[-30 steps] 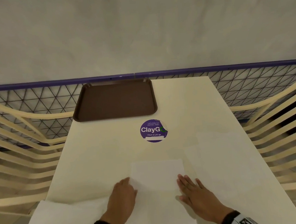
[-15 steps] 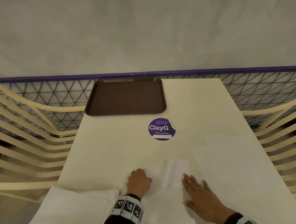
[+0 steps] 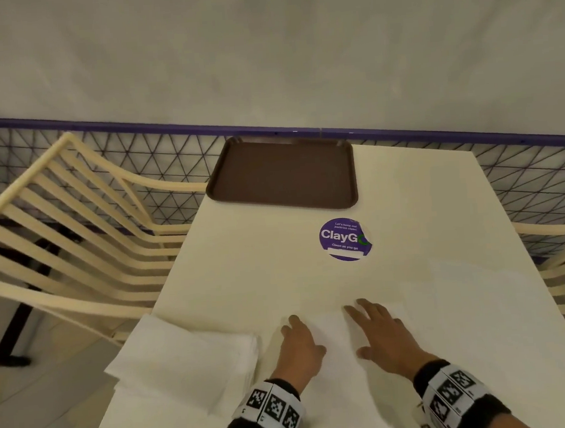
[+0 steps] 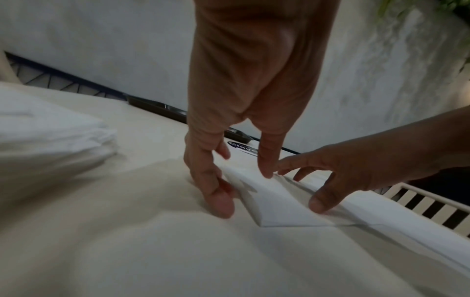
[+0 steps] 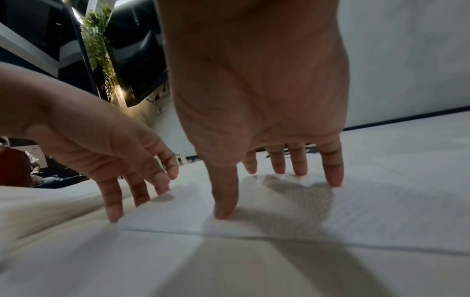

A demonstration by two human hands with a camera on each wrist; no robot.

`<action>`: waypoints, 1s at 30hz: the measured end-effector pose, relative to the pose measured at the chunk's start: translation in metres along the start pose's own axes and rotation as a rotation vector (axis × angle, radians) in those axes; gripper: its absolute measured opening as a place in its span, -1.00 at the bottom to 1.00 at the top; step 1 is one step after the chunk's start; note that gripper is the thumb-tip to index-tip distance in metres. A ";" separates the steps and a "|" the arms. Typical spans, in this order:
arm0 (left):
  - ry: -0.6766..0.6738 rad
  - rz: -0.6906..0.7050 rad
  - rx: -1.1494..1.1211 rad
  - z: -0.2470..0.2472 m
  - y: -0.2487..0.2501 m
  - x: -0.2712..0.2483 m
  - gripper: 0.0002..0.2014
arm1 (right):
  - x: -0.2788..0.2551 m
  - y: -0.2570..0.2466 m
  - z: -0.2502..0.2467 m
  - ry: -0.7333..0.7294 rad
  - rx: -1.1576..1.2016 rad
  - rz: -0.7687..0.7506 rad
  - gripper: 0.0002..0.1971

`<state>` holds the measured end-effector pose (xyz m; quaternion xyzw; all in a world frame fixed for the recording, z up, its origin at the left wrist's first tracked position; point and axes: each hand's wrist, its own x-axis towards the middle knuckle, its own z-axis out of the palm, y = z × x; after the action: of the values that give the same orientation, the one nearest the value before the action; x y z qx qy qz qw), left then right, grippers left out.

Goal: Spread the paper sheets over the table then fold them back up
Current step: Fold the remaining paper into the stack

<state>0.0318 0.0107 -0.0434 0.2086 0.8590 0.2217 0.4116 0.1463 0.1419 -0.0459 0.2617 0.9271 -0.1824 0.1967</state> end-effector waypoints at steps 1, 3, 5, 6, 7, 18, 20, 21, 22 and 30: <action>-0.014 -0.030 0.036 0.000 -0.002 -0.002 -0.33 | 0.000 0.000 0.002 0.005 -0.006 0.012 -0.17; -0.010 -0.038 0.151 -0.001 -0.005 -0.003 -0.43 | -0.001 0.001 0.006 0.013 -0.006 0.037 -0.18; -0.008 -0.018 0.228 -0.001 -0.007 -0.002 -0.54 | -0.005 0.000 0.010 0.039 0.013 0.069 -0.21; -0.014 -0.003 0.249 -0.001 -0.008 -0.002 -0.56 | -0.007 -0.002 0.013 0.068 0.032 0.091 -0.23; -0.023 0.005 0.262 0.001 -0.009 -0.001 -0.55 | -0.009 -0.004 0.014 0.101 0.052 0.113 -0.24; -0.028 0.097 -0.160 0.000 -0.011 0.000 -0.55 | -0.011 -0.010 0.001 -0.039 0.409 0.137 -0.63; -0.012 0.148 -0.167 -0.011 -0.011 -0.005 -0.72 | -0.012 -0.012 -0.009 -0.014 0.543 0.076 -0.65; -0.003 0.184 -0.155 -0.021 -0.012 -0.008 -0.82 | -0.013 -0.015 -0.015 -0.024 0.564 0.061 -0.63; 0.009 0.224 -0.153 -0.033 -0.013 -0.013 -0.85 | -0.012 -0.017 -0.020 -0.048 0.573 0.041 -0.61; 0.254 0.115 -0.335 -0.161 -0.075 -0.046 -0.78 | 0.017 -0.074 -0.044 -0.178 0.713 -0.015 -0.63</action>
<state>-0.0832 -0.1087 0.0340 0.1563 0.8416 0.4092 0.3159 0.0797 0.1099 0.0016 0.2901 0.7864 -0.5175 0.1720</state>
